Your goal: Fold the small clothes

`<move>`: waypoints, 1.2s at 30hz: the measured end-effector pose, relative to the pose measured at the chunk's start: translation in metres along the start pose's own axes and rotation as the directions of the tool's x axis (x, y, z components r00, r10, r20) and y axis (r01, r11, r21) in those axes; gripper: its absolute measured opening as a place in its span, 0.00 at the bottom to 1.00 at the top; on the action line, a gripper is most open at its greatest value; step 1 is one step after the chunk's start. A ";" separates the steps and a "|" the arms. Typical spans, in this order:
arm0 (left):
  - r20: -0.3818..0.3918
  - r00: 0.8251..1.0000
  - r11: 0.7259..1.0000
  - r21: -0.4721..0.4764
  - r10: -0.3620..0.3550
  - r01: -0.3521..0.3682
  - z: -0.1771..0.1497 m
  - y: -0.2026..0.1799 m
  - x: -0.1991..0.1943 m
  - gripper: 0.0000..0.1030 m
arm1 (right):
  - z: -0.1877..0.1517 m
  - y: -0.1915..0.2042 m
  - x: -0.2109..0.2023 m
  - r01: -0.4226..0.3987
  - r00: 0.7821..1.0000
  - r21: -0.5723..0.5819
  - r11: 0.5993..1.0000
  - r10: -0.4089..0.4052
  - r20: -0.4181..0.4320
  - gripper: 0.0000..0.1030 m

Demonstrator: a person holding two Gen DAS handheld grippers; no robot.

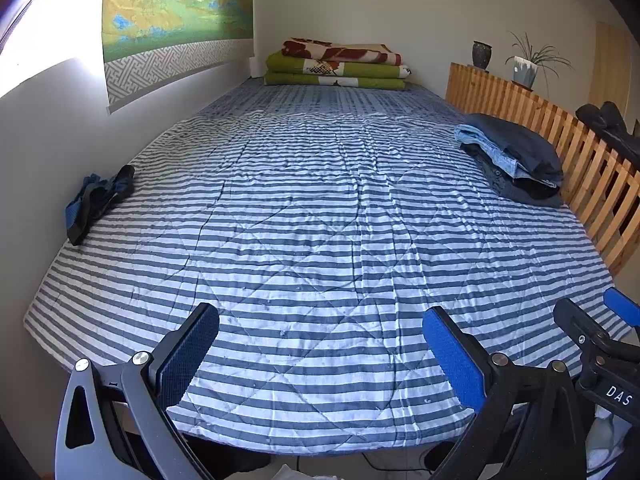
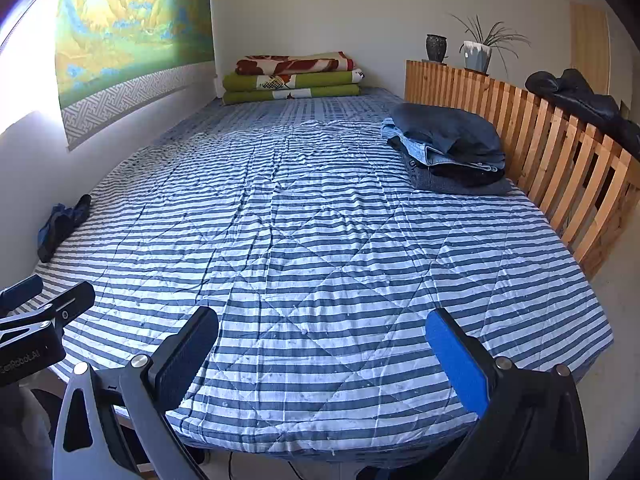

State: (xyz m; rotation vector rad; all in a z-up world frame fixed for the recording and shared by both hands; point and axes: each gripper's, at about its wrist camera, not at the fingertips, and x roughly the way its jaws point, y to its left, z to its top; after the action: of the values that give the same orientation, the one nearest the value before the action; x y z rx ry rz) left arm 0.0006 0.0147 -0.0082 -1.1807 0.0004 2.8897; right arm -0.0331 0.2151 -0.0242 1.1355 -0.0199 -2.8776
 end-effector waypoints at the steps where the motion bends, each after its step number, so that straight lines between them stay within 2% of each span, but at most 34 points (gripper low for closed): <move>1: -0.001 1.000 1.000 -0.002 0.000 0.000 0.000 0.001 0.001 1.00 | 0.000 0.001 0.001 -0.001 1.000 -0.001 1.000 0.001 -0.002 0.99; 15: -0.003 1.000 1.000 -0.014 -0.003 0.003 0.000 0.005 0.004 1.00 | 0.000 0.005 0.004 -0.007 1.000 -0.012 1.000 0.007 -0.010 0.99; 36: -0.032 0.999 1.000 0.005 -0.017 0.017 -0.008 -0.010 0.014 1.00 | -0.005 -0.003 0.012 -0.012 0.999 0.013 1.000 0.012 -0.032 0.99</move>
State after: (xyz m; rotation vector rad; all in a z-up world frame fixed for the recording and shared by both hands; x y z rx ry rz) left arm -0.0038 0.0245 -0.0236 -1.2192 -0.0019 2.8545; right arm -0.0386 0.2171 -0.0359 1.1799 -0.0433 -2.8518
